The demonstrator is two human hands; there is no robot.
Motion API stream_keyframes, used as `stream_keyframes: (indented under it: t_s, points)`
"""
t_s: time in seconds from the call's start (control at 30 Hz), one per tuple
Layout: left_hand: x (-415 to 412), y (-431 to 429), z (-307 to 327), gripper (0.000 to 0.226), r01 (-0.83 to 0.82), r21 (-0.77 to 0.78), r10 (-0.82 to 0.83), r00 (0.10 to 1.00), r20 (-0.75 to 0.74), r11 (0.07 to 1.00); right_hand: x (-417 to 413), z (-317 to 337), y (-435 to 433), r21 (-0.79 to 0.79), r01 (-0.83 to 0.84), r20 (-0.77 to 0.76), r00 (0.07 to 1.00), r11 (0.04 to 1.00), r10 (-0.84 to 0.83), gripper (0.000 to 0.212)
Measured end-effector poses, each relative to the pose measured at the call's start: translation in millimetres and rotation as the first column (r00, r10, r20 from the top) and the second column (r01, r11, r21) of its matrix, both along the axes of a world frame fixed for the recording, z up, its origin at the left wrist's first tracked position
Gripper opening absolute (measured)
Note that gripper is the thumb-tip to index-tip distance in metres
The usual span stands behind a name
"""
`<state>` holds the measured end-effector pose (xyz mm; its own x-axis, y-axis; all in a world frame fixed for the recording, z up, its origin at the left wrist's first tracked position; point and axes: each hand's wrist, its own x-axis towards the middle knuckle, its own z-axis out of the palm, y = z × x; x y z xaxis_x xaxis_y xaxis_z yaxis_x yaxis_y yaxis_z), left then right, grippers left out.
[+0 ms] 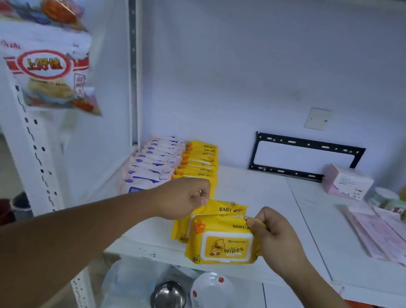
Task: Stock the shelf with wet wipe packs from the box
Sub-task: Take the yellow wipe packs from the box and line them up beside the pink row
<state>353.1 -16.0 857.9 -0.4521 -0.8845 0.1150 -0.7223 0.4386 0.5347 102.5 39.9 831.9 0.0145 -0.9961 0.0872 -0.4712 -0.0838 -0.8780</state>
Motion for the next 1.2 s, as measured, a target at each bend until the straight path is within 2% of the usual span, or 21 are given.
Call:
stream_keyframes:
  t_s: [0.2, 0.4, 0.53, 0.77, 1.0, 1.2]
  points:
    - [67.4, -39.6, -7.4, 0.025, 0.005, 0.017, -0.005, 1.000, 0.005, 1.000, 66.1, -4.0, -36.7, -0.006, 0.016, 0.012, 1.000, 1.000, -0.015, 0.030]
    - [97.0, -64.6, -23.6, 0.023, 0.028, 0.046, -0.027, 1.000, -0.006, 0.999, 98.5, -18.6, -52.1, 0.007, 0.065, -0.008, 0.998, 0.998, -0.065, 0.029]
    - [100.7, -76.5, -35.4, 0.021, 0.051, 0.054, -0.051, 0.999, 0.000, 0.997, 105.4, -27.2, -64.8, 0.018, 0.081, -0.038, 0.996, 0.997, -0.080, 0.028]
    - [100.8, -99.1, -55.1, 0.025, -0.008, 0.095, 0.007, 1.000, 0.009, 0.995, 109.7, -41.4, -92.4, 0.034, 0.068, -0.043, 0.997, 0.997, -0.067, 0.029]
    - [88.7, -126.5, -68.3, 0.011, 0.038, 0.128, -0.046, 0.997, 0.058, 0.991, 95.6, -62.7, -114.9, 0.071, 0.075, -0.018, 0.997, 0.995, -0.074, 0.031]
    - [70.8, -149.9, -74.6, 0.009, 0.056, 0.120, -0.068, 0.993, 0.101, 0.991, 83.2, -77.2, -131.2, 0.098, 0.101, 0.003, 0.995, 0.990, -0.102, 0.033]
